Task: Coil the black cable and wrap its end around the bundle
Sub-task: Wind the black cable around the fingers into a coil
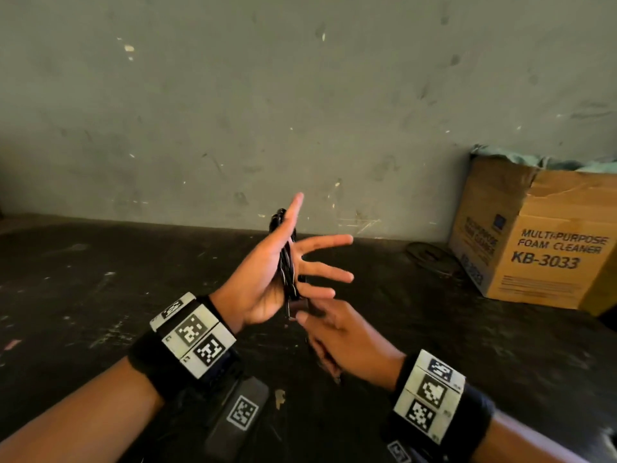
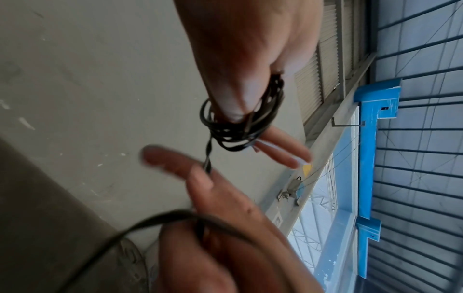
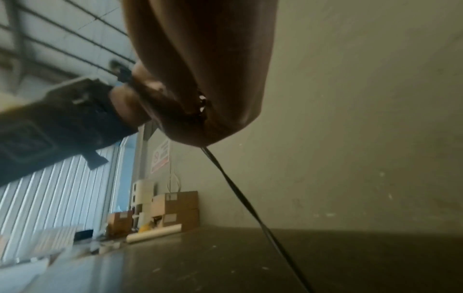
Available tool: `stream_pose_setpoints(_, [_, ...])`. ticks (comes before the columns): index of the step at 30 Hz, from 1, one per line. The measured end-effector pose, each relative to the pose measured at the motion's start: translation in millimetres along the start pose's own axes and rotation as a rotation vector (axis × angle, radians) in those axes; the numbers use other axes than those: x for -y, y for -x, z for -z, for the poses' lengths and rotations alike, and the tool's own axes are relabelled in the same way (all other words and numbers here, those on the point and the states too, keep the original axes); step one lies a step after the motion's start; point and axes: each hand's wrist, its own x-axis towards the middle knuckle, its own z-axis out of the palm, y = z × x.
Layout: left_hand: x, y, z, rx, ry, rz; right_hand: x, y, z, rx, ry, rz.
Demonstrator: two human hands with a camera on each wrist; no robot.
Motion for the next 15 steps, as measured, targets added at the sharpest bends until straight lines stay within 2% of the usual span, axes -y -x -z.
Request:
stream_pose_setpoints(3, [-3.4,-5.5,6.9,-0.158,-0.086,-0.06,7.2,7.0,-3.7,0.144,-0.072,-0.14])
stream_pose_setpoints(7, [1.7,-7.4,12.0,-0.252,-0.222,-0.076,16.5,8.7,-3.5,0.039,0.126,-0.112])
stream_pose_setpoints(10, [6.5,-9.7,17.7,-0.301,-0.256,-0.128,19.8,7.8,2.2,-0.031,0.147,-0.126])
stream_pose_setpoints(12, [3.2,-11.1,24.6,-0.341,-0.217,-0.151,22.9,8.1,5.4,-0.08,0.007,-0.149])
stream_pose_setpoints(15, [-3.7,-13.1,33.4,-0.394,-0.109,-0.155,27.6,10.5,8.9,-0.226,-0.323,-0.099])
